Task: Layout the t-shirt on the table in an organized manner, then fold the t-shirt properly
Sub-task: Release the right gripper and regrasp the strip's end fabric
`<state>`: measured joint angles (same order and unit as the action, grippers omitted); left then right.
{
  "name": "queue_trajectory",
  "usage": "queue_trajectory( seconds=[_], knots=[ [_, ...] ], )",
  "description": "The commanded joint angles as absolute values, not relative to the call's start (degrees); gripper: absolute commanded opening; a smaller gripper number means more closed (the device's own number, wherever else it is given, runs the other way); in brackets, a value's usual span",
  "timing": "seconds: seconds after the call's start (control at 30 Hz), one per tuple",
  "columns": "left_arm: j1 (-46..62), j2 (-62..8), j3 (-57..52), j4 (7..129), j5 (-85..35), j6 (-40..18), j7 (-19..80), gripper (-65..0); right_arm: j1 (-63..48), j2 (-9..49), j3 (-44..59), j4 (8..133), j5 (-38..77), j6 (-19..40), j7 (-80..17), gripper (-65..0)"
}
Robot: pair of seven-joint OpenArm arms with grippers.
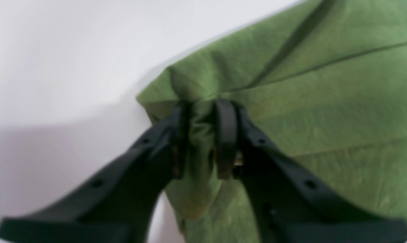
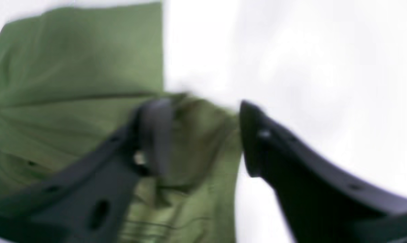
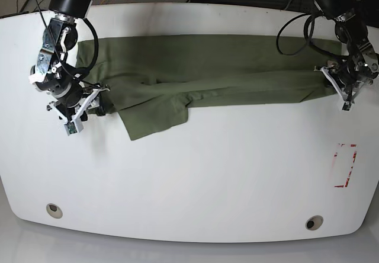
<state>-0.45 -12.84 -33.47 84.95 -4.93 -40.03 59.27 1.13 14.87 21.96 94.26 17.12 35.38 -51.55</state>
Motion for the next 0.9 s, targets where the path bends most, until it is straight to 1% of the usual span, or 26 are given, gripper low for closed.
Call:
queue_trajectory(
  seconds=[0.0, 0.03, 0.07, 0.1, 0.13, 0.17, 0.2, 0.47, 0.63, 0.87],
  knots=[
    [-2.07, -13.76, -34.24, 87.87, -5.76, -40.0, 59.74, -37.9, 2.33, 15.34, 22.2, 96.66, 17.8, 35.3, -50.95, -20.8],
    [-2.07, -13.76, -34.42, 88.4, -5.76, -40.0, 60.0, -35.8, 2.77, 15.08, 22.11, 96.66, 17.8, 35.3, -50.95, -16.8],
    [-2.07, -13.76, -34.51, 88.75, -5.76, -40.0, 60.09, -34.3, 3.21, 14.73, 22.11, 96.4, 17.71, 35.3, -50.95, -14.4],
    [-2.24, -13.76, -34.59, 89.54, -5.76, -40.0, 60.09, -31.7, 4.26, 14.11, 22.11, 95.43, 17.63, 35.3, -50.95, -9.2],
    [-2.33, -13.76, -34.59, 89.71, -5.76, -40.0, 60.09, -31.1, 4.53, 13.93, 22.11, 94.99, 17.63, 35.3, -50.95, -7.8],
    [-2.86, -13.76, -34.59, 90.33, -5.76, -40.0, 60.18, -30.1, 5.41, 13.67, 22.11, 93.49, 17.63, 35.3, -50.95, -4.4],
    [-2.95, -13.76, -34.68, 90.51, -5.76, -40.0, 60.26, -30.1, 5.76, 13.58, 21.93, 92.62, 17.63, 35.3, -50.95, -3.5],
    [-3.3, -13.58, -34.68, 93.49, -5.76, -40.0, 60.53, -30.4, 11.38, 12.44, 21.67, 82.07, 17.71, 35.74, -50.68, -3.0],
    [-3.3, -13.58, -34.68, 94.11, -5.76, -40.0, 60.53, -30.4, 14.02, 12.0, 21.67, 78.37, 17.71, 35.74, -50.59, -3.0],
    [-3.3, -13.67, -34.68, 94.29, -5.76, -40.0, 60.53, -30.4, 15.78, 11.91, 19.21, 72.57, 17.71, 35.74, -46.9, -3.0]
  ],
)
